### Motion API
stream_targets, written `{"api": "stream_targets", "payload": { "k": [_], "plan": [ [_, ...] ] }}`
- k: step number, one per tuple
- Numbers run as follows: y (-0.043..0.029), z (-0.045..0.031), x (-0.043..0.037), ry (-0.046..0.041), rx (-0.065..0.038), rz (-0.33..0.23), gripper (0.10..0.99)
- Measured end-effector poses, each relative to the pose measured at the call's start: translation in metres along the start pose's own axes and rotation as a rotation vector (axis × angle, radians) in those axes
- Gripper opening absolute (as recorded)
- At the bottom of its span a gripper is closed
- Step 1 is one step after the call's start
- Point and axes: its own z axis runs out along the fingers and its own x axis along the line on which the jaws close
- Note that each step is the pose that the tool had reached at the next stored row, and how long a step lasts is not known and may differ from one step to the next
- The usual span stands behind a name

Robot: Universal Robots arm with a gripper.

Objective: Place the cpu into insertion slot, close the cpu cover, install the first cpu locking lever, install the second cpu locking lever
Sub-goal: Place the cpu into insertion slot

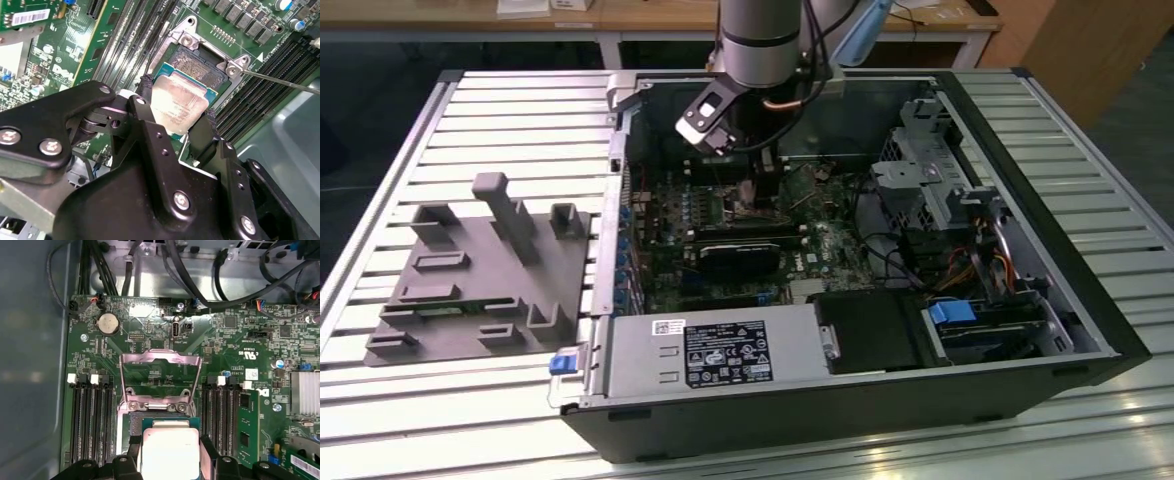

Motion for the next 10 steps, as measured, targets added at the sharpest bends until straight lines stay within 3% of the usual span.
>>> {"api": "stream_targets", "payload": {
  "k": [10],
  "plan": [
    [-0.0014,0.0095,0.0016,0.0015,0.000,0.000,0.541]
  ]
}}
